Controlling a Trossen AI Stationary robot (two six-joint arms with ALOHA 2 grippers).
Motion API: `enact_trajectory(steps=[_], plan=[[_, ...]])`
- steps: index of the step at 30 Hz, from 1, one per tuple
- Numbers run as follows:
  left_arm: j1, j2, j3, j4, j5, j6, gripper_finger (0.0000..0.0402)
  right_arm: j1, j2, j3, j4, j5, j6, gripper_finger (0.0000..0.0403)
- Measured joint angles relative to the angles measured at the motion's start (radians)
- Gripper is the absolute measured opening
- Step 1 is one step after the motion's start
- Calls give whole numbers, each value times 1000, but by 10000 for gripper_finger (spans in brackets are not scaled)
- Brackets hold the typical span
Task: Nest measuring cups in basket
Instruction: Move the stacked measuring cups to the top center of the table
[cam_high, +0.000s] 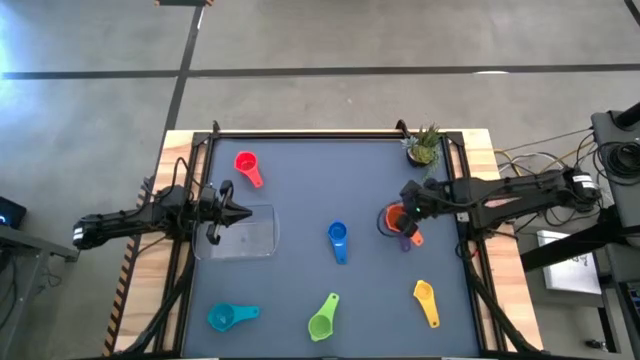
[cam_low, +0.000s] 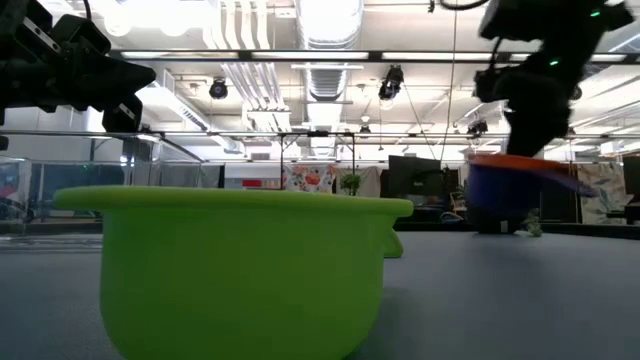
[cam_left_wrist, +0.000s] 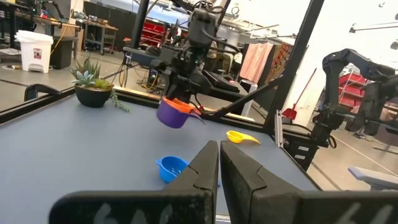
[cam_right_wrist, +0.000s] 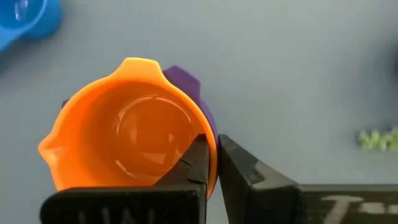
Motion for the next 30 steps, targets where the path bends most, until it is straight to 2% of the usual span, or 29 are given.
enact_trajectory(steps=[9,14,23,30], plan=[[0,0,0,0,0,0,0,-263,193,37,299,-214,-228,9],[0,0,0,0,0,0,0,-363,344,135,346,-276,-317,9],[0,0,0,0,0,0,0,-416,572,314,336,-286,-406,16],[0,0,0,0,0,0,0,-420,648,449,293,-309,-435,52]])
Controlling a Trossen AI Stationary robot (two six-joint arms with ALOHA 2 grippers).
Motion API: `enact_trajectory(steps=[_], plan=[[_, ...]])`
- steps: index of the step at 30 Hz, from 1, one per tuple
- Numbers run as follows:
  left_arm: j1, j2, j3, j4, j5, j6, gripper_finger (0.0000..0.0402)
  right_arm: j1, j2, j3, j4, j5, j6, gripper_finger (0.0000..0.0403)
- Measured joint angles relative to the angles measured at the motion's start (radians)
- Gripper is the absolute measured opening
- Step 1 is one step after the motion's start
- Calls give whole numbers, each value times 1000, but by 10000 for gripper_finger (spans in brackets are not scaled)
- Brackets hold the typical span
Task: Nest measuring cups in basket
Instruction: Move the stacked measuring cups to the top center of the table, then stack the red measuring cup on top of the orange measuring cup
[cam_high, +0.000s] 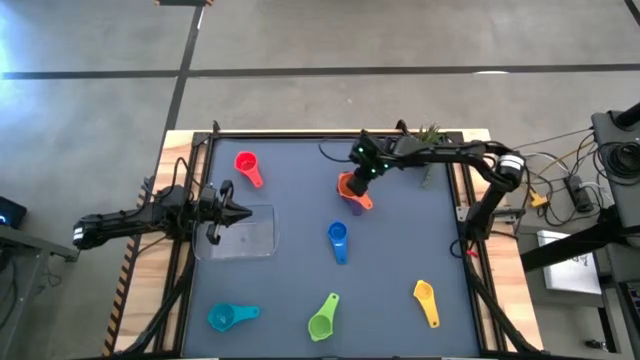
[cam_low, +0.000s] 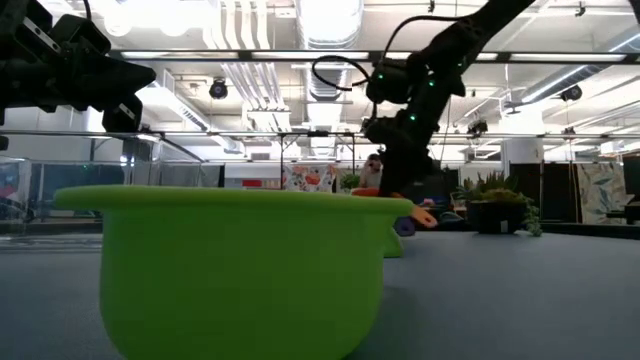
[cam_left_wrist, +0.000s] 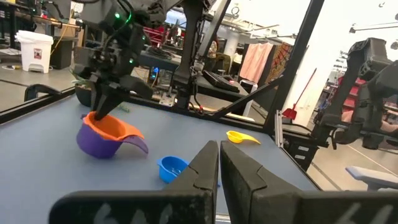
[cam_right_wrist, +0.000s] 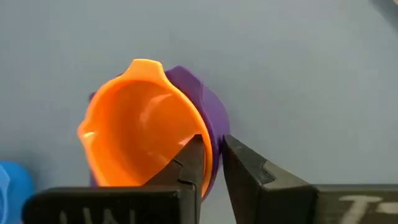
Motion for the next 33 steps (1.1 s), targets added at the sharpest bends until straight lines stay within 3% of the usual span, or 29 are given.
enact_trajectory(steps=[10,15,21,25,33], plan=[[0,0,0,0,0,0,0,-2,-78,38,-15,8,-37,115],[0,1,0,0,0,0,0,22,-129,20,111,-41,-38,124],[0,1,0,0,0,0,0,46,-164,-1,119,-69,-58,125],[0,1,0,0,0,0,0,68,-253,-90,203,-71,-57,125],[0,1,0,0,0,0,0,140,-519,-396,480,-73,-37,124]])
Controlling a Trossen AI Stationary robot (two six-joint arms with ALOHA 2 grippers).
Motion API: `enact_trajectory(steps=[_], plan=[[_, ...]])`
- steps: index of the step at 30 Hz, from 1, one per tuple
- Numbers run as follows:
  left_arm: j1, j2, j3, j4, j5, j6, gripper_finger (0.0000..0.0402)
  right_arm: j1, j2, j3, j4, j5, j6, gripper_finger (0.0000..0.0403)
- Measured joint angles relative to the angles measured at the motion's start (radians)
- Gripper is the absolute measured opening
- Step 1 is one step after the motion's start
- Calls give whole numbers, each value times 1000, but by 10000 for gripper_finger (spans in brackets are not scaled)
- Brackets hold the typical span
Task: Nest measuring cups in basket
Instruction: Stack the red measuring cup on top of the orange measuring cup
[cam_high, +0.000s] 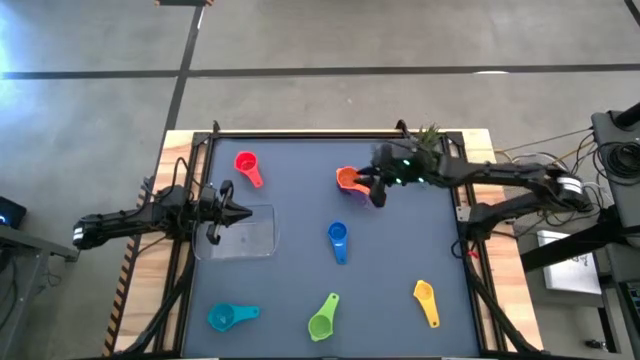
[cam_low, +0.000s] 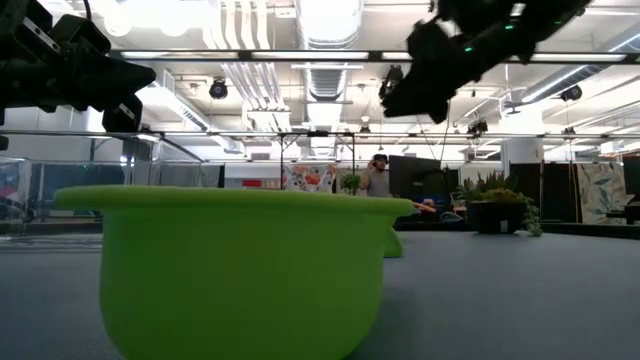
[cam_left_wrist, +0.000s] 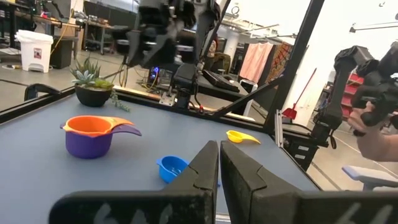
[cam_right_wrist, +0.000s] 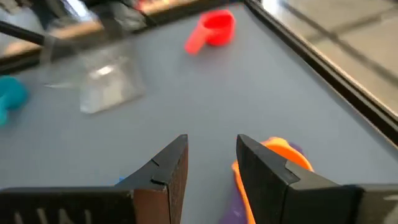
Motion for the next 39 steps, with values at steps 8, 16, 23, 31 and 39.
enact_trajectory(steps=[8,16,23,31,39], plan=[[0,0,0,0,0,-1,0,79,-192,-127,89,-2,-64,123],[0,0,0,115,0,16,0,108,-281,-183,100,-1,-82,123],[0,-2,0,231,0,19,0,108,-314,-277,177,2,-79,123],[0,10,0,256,-276,51,0,108,-331,-329,233,1,-80,123],[0,148,169,-89,-710,-65,3,108,-334,-317,335,2,-179,123]])
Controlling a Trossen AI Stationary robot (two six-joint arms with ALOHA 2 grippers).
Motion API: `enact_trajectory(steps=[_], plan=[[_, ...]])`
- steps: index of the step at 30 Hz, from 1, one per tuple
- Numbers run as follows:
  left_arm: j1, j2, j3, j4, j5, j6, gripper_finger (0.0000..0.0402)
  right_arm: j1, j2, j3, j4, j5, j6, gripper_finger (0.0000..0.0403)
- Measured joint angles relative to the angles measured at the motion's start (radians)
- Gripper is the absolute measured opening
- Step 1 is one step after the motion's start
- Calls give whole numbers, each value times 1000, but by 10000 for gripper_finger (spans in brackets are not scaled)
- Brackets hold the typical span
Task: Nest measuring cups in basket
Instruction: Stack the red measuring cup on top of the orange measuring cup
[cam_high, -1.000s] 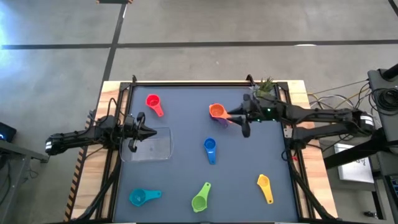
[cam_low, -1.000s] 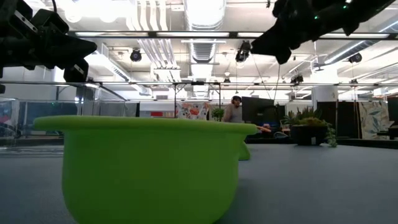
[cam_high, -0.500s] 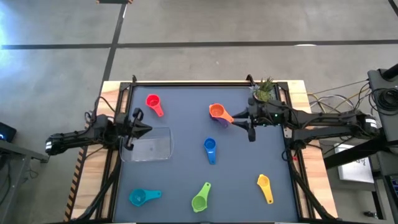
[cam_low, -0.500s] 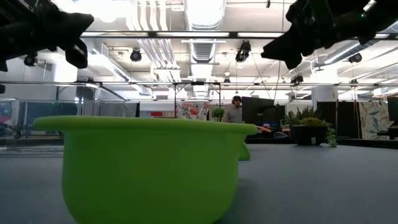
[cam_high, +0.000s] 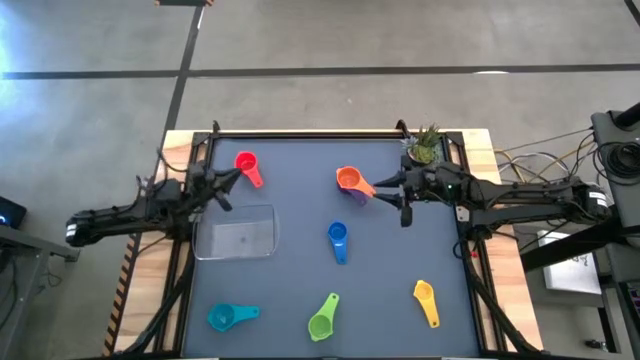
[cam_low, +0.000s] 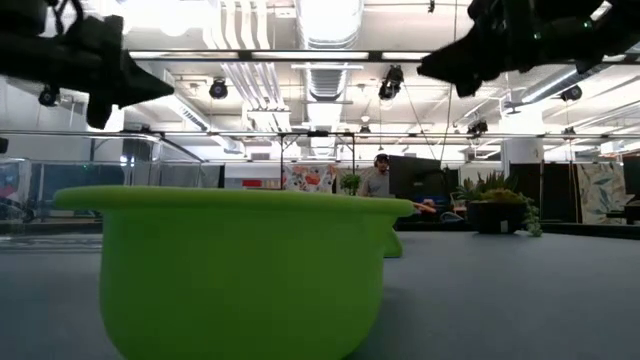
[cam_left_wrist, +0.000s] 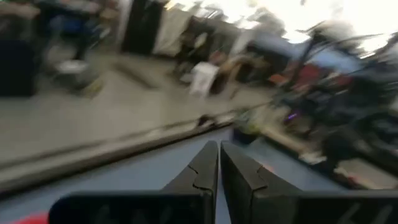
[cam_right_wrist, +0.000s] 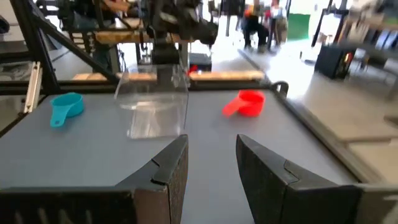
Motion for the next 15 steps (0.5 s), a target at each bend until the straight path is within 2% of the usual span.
enact_trajectory(steps=[5,10,15], plan=[[1,195,144,-161,-32,-69,53,0,3,36,18,0,-28,123],[10,458,289,-263,-75,-69,140,0,27,36,35,2,-31,123],[61,730,481,-499,-88,-90,219,0,36,36,32,2,8,123]])
